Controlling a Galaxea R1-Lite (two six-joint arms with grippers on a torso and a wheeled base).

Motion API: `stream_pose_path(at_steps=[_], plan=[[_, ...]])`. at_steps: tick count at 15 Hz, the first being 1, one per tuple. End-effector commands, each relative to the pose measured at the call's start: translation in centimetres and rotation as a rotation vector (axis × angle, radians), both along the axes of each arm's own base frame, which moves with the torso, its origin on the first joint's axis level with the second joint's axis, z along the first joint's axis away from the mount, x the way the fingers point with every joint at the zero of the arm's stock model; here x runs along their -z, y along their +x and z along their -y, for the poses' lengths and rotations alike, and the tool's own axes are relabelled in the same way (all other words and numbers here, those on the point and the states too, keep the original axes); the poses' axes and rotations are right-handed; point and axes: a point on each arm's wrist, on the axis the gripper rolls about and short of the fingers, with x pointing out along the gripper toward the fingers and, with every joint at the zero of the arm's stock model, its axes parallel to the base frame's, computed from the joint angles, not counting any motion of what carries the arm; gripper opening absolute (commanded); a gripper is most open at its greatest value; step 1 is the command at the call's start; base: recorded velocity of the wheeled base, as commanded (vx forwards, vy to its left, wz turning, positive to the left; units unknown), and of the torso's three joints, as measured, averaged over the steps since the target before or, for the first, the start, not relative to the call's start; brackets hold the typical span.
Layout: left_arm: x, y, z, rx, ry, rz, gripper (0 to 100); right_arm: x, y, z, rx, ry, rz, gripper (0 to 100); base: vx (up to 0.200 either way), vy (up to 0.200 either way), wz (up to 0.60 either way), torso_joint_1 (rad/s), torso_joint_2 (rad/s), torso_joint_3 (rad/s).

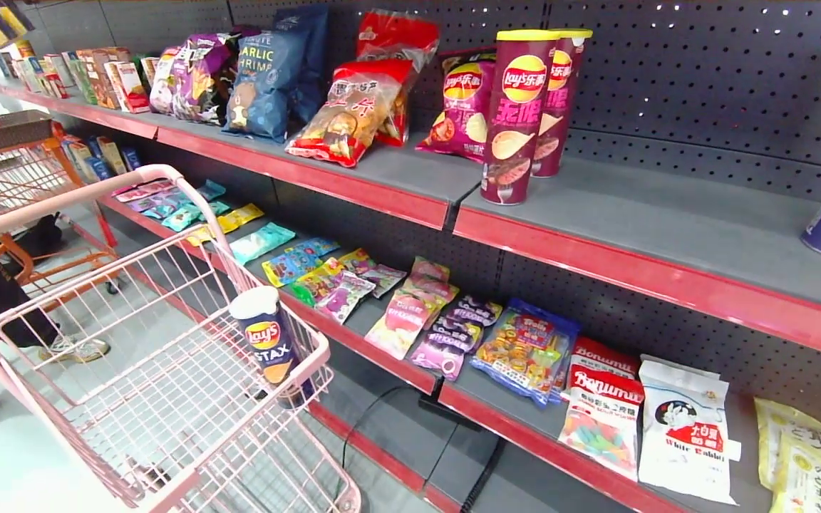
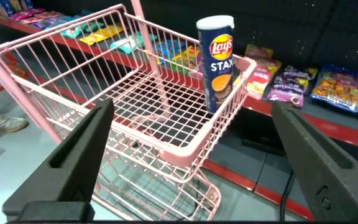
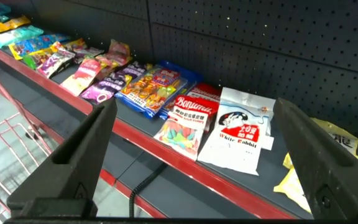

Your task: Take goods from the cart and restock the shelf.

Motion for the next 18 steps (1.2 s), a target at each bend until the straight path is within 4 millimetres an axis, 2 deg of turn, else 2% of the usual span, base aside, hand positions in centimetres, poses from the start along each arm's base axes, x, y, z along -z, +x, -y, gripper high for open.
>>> stream_pose_path(at_steps=[1, 4, 5, 6, 7, 8, 9, 10, 11, 12, 14, 16, 18], plan=[[0.0, 0.0, 0.0, 0.0, 0.0, -0.004, 100, 0.0, 0.0, 0.0, 0.0, 0.0, -0.002, 100, 0.0, 0.0, 0.0, 0.0, 0.0, 0.0], [-0.1, 0.0, 0.0, 0.012, 0.002, 0.002, 100, 0.0, 0.0, 0.0, 0.0, -0.001, -0.001, 100, 0.0, 0.0, 0.0, 0.0, 0.0, 0.0], [-2.8, -0.4, 0.0, 0.001, 0.0, 0.053, 100, 0.0, 0.0, 0.0, 0.0, -0.001, -0.001, 100, 0.0, 0.0, 0.0, 0.0, 0.0, 0.0], [-9.1, 0.8, -0.1, -0.052, -0.022, 0.037, 100, 0.0, 0.0, 0.0, 0.0, -0.001, -0.001, 100, 0.0, 0.0, 0.0, 0.0, 0.0, 0.0], [-12.3, 2.4, -0.2, -0.069, -0.06, 0.014, 100, 0.0, 0.0, 0.0, -0.002, -0.003, -0.001, 100, 0.0, 0.0, 0.0, 0.0, 0.0, 0.0], [-17.4, 6.6, -0.2, -0.076, -0.104, -0.019, 100, 0.0, 0.0, 0.0, -0.002, -0.003, -0.001, 100, 0.0, 0.0, 0.0, 0.0, 0.0, 0.0], [-17.9, 9.5, -0.1, -0.067, -0.106, -0.086, 100, 0.0, 0.0, 0.0, -0.002, -0.001, -0.001, 100, 0.0, 0.0, 0.0, 0.0, 0.0, 0.0], [-17.1, 12.2, -0.1, -0.04, -0.105, -0.155, 100, 0.0, 0.0, 0.0, -0.002, -0.001, -0.001, 100, 0.0, 0.0, 0.0, 0.0, 0.0, 0.0], [-16.6, 13.2, -0.1, -0.027, -0.105, -0.185, 100, 0.0, 0.0, 0.0, -0.002, -0.001, -0.001, 100, 0.0, 0.0, 0.0, 0.0, 0.0, 0.0], [-14.0, 17.7, -0.1, 0.035, -0.093, -0.325, 100, 0.0, 0.0, 0.0, 0.0, -0.001, -0.001, 100, 0.0, 0.0, 0.0, 0.0, 0.0, 0.0], [-10.9, 21.9, -1.1, 0.116, -0.102, -0.436, 100, 0.0, 0.0, 0.0, -0.002, -0.001, -0.001, 100, 0.0, 0.0, 0.0, 0.0, 0.0, 0.0], [-7.6, 23.5, -2.0, 0.238, -0.075, -0.501, 100, 0.0, 0.0, 0.0, -0.002, -0.001, -0.001, 100, 0.0, 0.0, 0.0, 0.0, 0.0, 0.0], [-5.4, 24.5, -2.8, 0.327, -0.028, -0.531, 100, 0.0, 0.0, 0.0, -0.002, -0.001, -0.001, 100, 0.0, 0.0, 0.0, 0.0, 0.0, 0.0]])
